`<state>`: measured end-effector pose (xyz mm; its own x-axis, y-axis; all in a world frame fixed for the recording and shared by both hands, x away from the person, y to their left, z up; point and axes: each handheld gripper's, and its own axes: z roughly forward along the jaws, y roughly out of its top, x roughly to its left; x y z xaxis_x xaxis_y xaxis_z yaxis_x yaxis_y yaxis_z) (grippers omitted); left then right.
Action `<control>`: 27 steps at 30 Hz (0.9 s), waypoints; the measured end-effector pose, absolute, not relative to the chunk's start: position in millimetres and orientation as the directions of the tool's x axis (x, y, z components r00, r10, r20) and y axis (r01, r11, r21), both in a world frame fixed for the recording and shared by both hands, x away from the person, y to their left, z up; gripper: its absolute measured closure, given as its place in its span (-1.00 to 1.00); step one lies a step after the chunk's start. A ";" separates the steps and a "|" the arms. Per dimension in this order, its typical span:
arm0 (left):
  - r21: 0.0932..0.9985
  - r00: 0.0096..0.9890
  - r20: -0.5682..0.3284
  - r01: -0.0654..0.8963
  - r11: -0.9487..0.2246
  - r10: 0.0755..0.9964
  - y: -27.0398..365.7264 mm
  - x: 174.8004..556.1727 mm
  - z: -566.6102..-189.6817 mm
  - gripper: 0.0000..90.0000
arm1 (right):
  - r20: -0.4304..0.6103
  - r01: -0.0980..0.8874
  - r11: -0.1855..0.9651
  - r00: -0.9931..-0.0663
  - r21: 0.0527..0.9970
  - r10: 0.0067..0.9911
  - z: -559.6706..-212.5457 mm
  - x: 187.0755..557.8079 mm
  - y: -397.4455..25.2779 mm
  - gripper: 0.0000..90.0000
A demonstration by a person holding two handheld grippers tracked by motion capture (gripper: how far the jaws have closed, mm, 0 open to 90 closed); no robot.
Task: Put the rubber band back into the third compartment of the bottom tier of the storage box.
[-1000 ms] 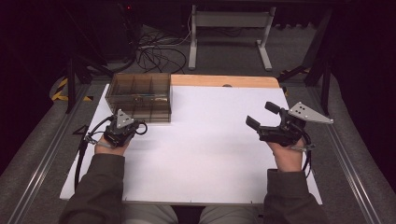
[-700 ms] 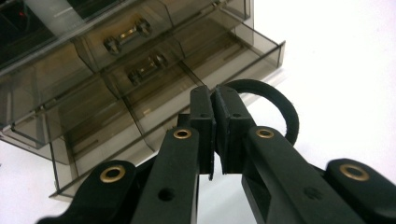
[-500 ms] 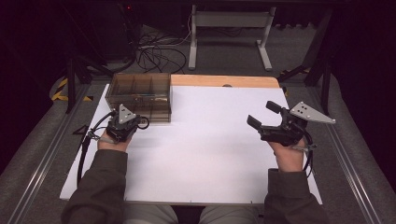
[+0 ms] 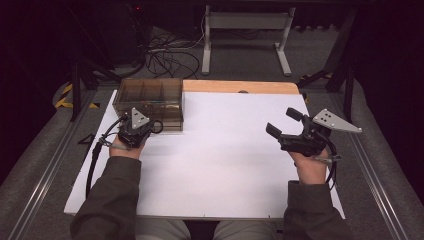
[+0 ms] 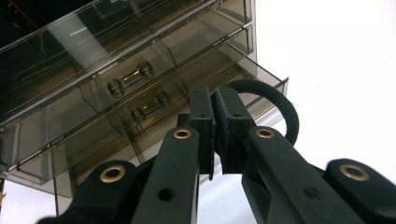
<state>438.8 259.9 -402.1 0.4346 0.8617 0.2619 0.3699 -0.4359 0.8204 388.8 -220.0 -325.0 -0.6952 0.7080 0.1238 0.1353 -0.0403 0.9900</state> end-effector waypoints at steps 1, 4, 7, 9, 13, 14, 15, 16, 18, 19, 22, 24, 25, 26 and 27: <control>0.819 0.435 0.267 0.368 -0.441 0.860 259.3 439.6 -402.0 0.91 | 0.124 0.135 -0.041 -0.696 0.990 0.707 -325.0 388.8 -220.1 -0.93; 0.821 0.435 0.264 0.368 -0.437 0.861 255.7 442.6 -402.9 0.91 | 0.121 0.135 -0.036 -0.699 0.990 0.705 -325.4 389.2 -219.1 -0.93; 0.822 0.434 0.271 0.360 -0.441 0.859 253.4 445.8 -402.3 0.91 | 0.120 0.138 -0.032 -0.702 0.990 0.702 -325.6 389.4 -217.6 -0.93; 0.828 0.430 0.269 0.355 -0.435 0.862 251.8 446.7 -401.6 0.91 | 0.120 0.137 -0.033 -0.703 0.990 0.701 -325.5 389.3 -217.5 -0.93; 0.842 0.425 0.258 0.342 -0.417 0.868 248.7 448.4 -400.5 0.91 | 0.122 0.136 -0.036 -0.700 0.990 0.703 -325.5 389.4 -218.6 -0.93; 0.843 0.427 0.253 0.343 -0.414 0.868 247.8 449.0 -400.2 0.91 | 0.123 0.136 -0.037 -0.700 0.990 0.703 -325.5 389.4 -218.8 -0.93; 0.847 0.426 0.250 0.339 -0.410 0.870 247.0 449.7 -400.3 0.91 | 0.122 0.136 -0.037 -0.701 0.990 0.703 -325.4 389.4 -218.9 -0.93; 0.846 0.425 0.253 0.339 -0.412 0.869 246.4 450.4 -400.0 0.91 | 0.122 0.136 -0.036 -0.701 0.990 0.703 -325.4 389.4 -218.8 -0.93; 0.848 0.427 0.250 0.336 -0.409 0.869 244.2 451.8 -400.0 0.91 | 0.122 0.136 -0.036 -0.701 0.990 0.703 -325.4 389.4 -218.4 -0.93; 0.848 0.427 0.255 0.333 -0.413 0.867 243.3 452.5 -399.9 0.91 | 0.122 0.136 -0.037 -0.701 0.990 0.703 -325.5 389.4 -218.3 -0.93; 0.851 0.425 0.257 0.325 -0.411 0.868 239.3 454.9 -400.1 0.91 | 0.122 0.136 -0.037 -0.701 0.990 0.703 -325.5 389.5 -218.4 -0.93; 0.854 0.422 0.256 0.322 -0.408 0.870 237.7 456.3 -400.1 0.91 | 0.125 0.136 -0.041 -0.700 0.990 0.703 -325.3 389.3 -218.8 -0.93; 0.855 0.423 0.251 0.324 -0.404 0.871 236.8 456.9 -400.2 0.91 | 0.127 0.137 -0.043 -0.699 0.990 0.704 -325.1 389.2 -219.1 -0.93; 0.857 0.421 0.255 0.319 -0.405 0.871 236.5 457.9 -400.2 0.91 | 0.127 0.136 -0.044 -0.699 0.990 0.703 -325.0 389.1 -219.4 -0.93; 0.861 0.419 0.250 0.317 -0.399 0.873 236.1 458.9 -400.5 0.91 | 0.127 0.136 -0.044 -0.699 0.990 0.703 -325.0 389.1 -219.7 -0.93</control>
<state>458.9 236.1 -400.5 0.4191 0.8729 0.2500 0.3171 -0.3987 0.8605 389.1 -219.7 -325.0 -0.6995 0.7032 0.1272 0.1358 -0.0439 0.9898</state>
